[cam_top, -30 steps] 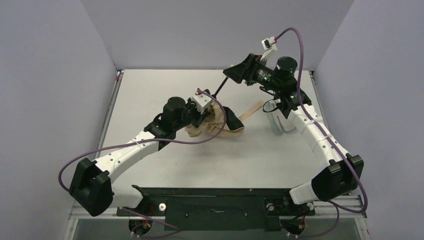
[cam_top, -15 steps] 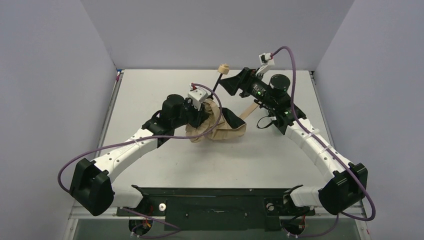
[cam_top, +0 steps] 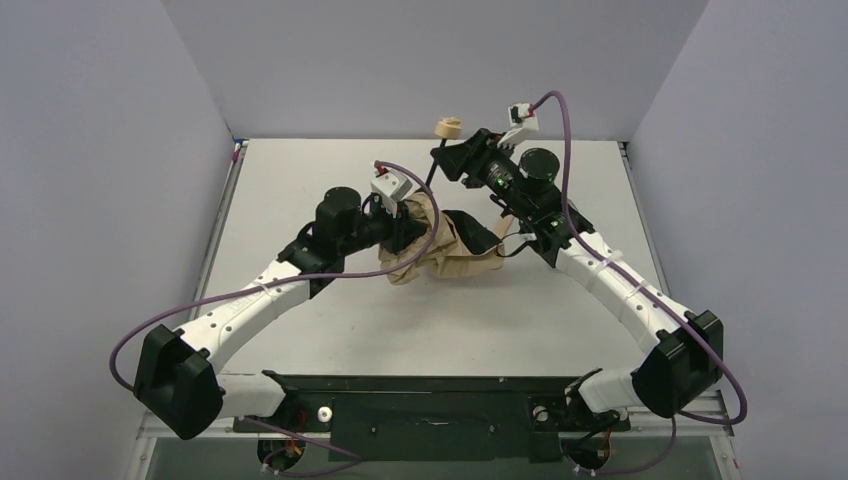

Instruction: Open the umbrella

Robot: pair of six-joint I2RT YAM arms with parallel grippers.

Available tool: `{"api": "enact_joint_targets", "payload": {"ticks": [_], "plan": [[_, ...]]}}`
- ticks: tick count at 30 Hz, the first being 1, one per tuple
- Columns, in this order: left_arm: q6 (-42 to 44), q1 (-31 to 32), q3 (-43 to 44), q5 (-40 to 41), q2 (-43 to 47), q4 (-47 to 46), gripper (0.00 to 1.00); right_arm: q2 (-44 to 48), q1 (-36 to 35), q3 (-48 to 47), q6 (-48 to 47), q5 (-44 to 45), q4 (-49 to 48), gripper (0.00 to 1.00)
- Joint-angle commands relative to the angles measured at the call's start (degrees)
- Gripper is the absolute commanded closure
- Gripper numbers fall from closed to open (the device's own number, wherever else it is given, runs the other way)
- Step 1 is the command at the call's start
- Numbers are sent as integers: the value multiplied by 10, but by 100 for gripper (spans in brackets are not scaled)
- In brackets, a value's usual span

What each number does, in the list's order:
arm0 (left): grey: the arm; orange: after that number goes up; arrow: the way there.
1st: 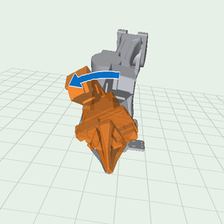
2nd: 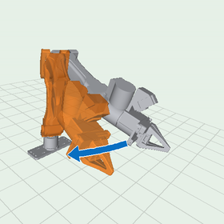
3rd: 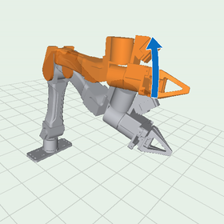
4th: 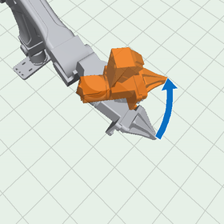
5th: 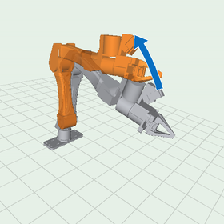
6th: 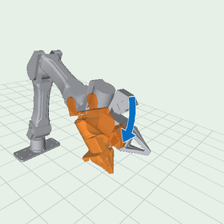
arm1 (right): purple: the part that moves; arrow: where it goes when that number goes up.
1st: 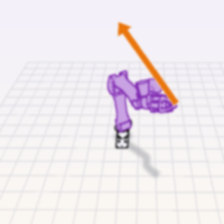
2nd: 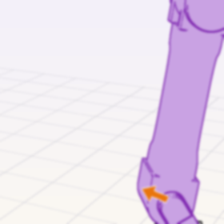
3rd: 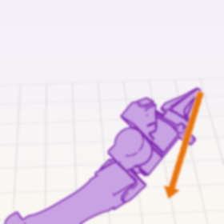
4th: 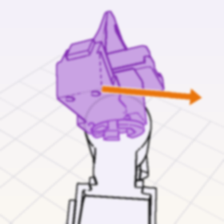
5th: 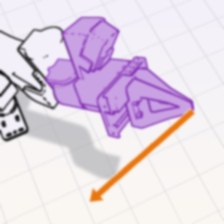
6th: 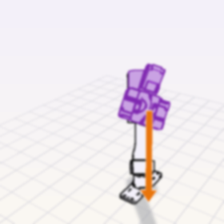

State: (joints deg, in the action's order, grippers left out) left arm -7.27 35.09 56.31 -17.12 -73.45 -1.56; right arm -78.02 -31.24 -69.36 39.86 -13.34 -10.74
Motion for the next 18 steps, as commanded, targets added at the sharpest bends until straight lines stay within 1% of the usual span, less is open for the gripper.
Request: {"api": "enact_joint_targets", "payload": {"ticks": [1, 5, 7, 10, 15, 18], "plan": [[-18, 2, 4, -38, 32, -63, 100, -19, -6, -50, 16, 35, -68, 53], [-16, 5, -3, -46, 34, -52, 100, -32, -5, -75, 21, 38, -82, 54], [-10, 5, -8, -49, 35, -45, 100, -36, -4, -84, 23, 47, -87, 57], [-7, 5, -21, -51, 40, -36, 100, -36, 1, -92, 24, 61, -96, 64], [-1, 5, -41, -60, 43, -25, 100, -39, 20, -108, 37, 79, -111, 70], [1, 5, -52, -61, 43, -17, 100, -43, 35, -118, 41, 86, -120, 71]]}}
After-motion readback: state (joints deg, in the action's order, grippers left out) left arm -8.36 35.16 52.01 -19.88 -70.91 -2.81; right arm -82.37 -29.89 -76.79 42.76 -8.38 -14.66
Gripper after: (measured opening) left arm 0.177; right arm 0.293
